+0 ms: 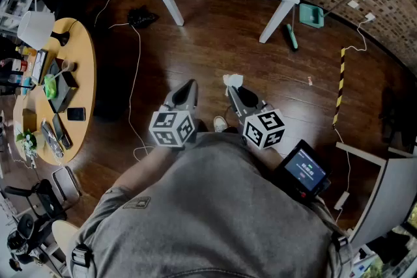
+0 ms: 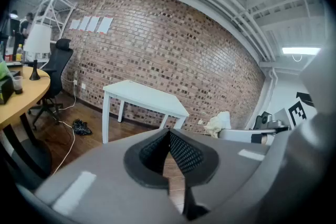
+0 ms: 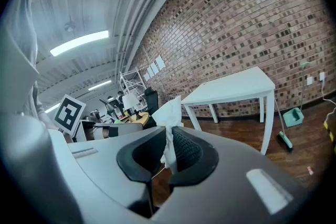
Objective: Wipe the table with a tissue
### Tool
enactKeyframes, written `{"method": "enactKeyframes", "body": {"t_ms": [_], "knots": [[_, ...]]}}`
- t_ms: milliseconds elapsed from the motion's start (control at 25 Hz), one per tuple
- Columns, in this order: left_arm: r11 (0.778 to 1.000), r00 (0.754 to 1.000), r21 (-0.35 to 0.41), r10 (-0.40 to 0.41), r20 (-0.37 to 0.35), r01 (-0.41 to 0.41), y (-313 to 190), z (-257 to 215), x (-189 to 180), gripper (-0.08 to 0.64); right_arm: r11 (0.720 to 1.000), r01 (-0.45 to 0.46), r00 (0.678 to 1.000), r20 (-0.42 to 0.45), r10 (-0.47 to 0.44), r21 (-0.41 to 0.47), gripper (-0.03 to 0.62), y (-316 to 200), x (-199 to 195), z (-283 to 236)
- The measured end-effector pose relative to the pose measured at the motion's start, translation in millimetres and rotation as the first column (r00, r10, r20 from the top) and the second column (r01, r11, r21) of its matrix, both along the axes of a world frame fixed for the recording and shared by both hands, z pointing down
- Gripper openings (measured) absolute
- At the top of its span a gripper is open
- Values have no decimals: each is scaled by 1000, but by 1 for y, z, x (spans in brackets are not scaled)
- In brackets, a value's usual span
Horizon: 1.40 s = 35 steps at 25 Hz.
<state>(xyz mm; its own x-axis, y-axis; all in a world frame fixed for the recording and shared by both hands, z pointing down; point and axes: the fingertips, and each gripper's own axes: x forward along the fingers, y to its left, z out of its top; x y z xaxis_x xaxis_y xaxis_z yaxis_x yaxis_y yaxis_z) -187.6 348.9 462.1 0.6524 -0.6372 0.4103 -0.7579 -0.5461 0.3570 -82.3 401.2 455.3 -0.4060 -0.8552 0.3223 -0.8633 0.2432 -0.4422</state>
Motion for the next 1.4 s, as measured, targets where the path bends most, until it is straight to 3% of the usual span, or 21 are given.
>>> {"method": "enactKeyframes", "body": {"t_ms": [480,1120,1400], "knots": [[1000,999,-8,28,16,-27,-59,3,22,2,997,-71,997,17,71,-29,44,-43,35,12],[980,979,-9,200,-34,-201,-247,-6,56,2,965,-258,966,-40,256,-37,44,-209,66,-1],[972,971,-17,234,-56,-236,-298,-3,62,2,949,-313,949,-58,311,-41,44,-254,75,0]]}}
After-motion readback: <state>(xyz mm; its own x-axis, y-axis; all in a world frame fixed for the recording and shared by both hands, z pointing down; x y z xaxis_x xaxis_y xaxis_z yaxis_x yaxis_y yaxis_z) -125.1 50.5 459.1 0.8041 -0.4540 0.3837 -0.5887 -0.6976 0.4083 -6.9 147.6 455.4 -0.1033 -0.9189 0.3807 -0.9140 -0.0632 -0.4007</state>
